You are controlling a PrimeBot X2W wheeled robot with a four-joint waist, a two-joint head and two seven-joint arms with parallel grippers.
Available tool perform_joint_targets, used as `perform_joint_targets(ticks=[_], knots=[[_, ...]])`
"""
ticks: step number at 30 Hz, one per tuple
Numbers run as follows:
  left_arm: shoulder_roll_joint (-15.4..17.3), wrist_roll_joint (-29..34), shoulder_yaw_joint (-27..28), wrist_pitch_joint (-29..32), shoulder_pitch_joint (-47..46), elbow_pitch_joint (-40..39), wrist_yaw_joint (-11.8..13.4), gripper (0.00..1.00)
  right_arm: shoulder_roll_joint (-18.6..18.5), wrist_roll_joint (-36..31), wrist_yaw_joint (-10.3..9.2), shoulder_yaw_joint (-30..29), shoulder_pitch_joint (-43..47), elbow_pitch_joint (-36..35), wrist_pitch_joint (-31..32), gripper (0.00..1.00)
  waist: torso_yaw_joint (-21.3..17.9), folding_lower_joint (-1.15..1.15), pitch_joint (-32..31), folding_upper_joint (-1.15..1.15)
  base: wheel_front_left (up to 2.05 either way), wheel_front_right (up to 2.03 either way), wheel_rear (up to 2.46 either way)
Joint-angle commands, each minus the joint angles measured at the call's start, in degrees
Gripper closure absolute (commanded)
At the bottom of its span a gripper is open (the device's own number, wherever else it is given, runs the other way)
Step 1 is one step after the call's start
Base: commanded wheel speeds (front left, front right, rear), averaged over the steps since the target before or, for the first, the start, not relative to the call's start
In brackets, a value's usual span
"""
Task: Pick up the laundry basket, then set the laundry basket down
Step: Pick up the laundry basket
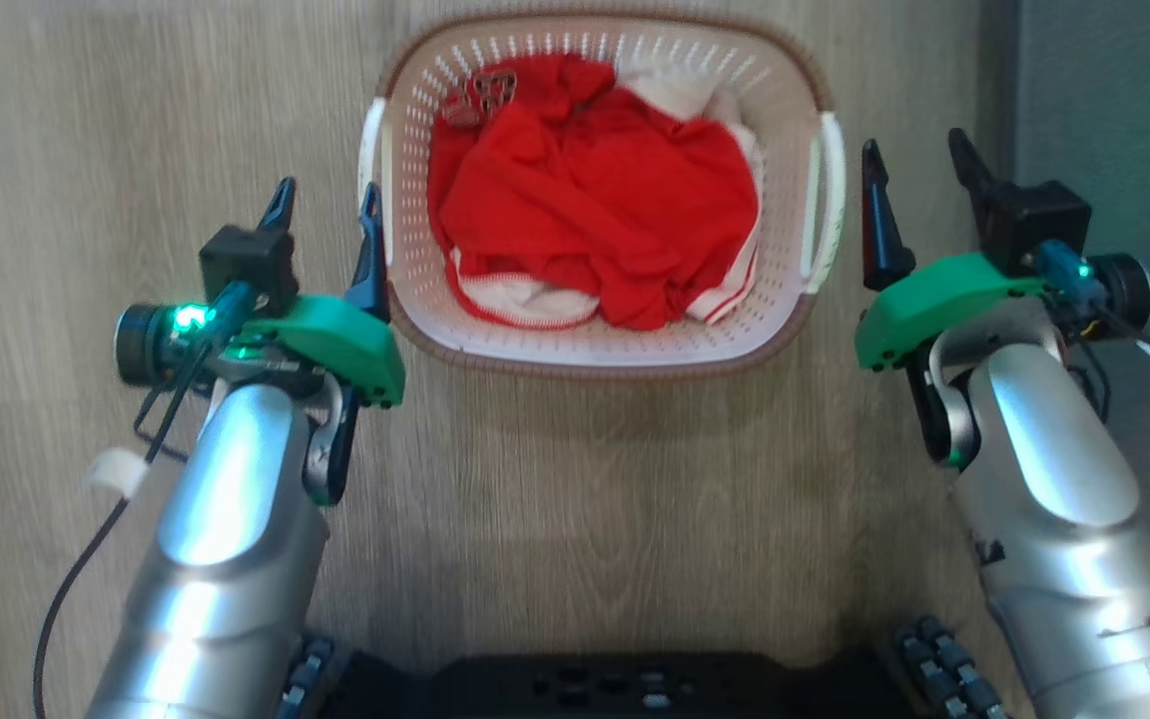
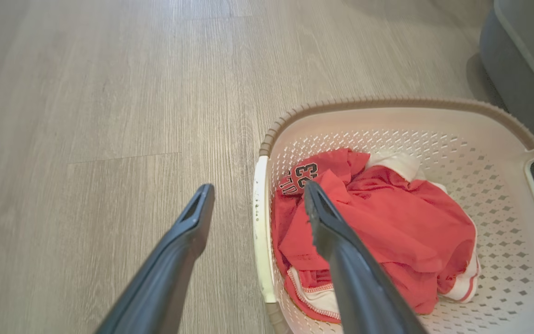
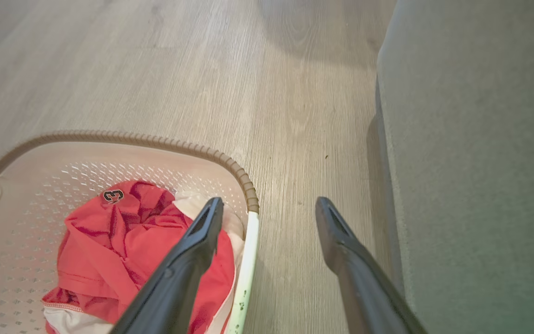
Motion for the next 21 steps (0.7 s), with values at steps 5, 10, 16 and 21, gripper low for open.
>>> perform_joint_targets(ticks=[5, 10, 16, 21], knots=[[1.01, -1.23, -1.31, -0.54, -3.25, 3.21, -0.34, 0.0, 0.38, 0.53, 0.08, 0.89, -1.59, 0.91, -0.45, 0.0, 1.04, -0.01, 5.58, 0.0, 0.0, 0.0, 0.0], [1.01, -1.73, -3.45, -0.54, -6.57, 7.11, -0.09, 0.0, 0.38, 1.31, 0.08, 1.55, -3.22, 1.99, -0.45, 0.0, 1.36, -0.01, 7.91, 0.0, 0.0, 0.0, 0.0], [1.01, -1.35, -4.8, -0.54, -9.82, 11.41, 0.36, 0.0, 0.38, 2.56, 0.08, 2.9, -4.28, 2.99, -0.45, 0.0, 1.43, -0.01, 9.9, 0.0, 0.0, 0.0, 0.0], [1.01, -1.1, -5.13, -0.54, -11.77, 13.28, 0.23, 0.0, 0.38, 3.04, 0.08, 3.46, -4.81, 4.21, -0.45, 0.0, 1.55, -0.01, 11.17, 0.0, 0.0, 0.0, 0.0]])
